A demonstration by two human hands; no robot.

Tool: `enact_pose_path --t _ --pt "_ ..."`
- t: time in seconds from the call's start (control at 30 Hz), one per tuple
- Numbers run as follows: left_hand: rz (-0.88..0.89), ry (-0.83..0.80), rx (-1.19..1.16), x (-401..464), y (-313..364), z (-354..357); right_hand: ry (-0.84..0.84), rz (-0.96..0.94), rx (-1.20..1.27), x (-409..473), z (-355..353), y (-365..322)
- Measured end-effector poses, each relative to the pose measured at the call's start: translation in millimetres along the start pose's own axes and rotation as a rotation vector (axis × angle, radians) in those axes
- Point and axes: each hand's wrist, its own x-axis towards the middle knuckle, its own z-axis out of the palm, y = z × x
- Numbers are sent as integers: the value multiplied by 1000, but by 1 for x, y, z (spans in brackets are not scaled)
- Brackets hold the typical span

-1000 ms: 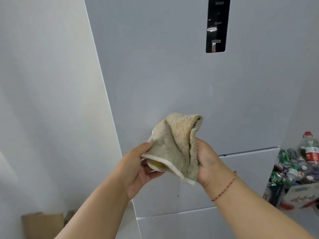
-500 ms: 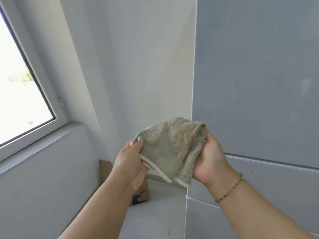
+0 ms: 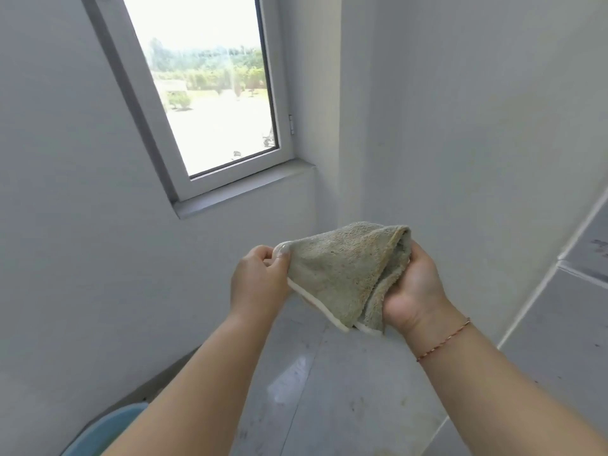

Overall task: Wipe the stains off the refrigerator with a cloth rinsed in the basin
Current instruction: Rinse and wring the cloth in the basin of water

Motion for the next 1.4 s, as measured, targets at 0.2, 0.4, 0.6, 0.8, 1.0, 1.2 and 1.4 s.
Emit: enact_pose_path --t 0.2,0.4,0.6,0.8,1.0,1.2,1.4 --pt "-655 -246 -428 -19 -66 -67 35 157 -104 39 27 108" --pt "-675 10 -665 7 -167 -177 11 323 -431 78 51 264" --pt "-844 162 -664 22 -286 -323 13 443 -808 116 57 428" --pt "-793 450 -519 30 -408 -418 -173 344 -1532 149 17 554" --pt "-702 460 -199 38 -530 -436 -599 238 -2048 192 -60 662" --pt "-711 127 486 43 -708 -404 -1001 242 -2445 249 -170 767" --pt "-807 -245 700 46 -848 -330 -1206 212 -2615 287 -281 845"
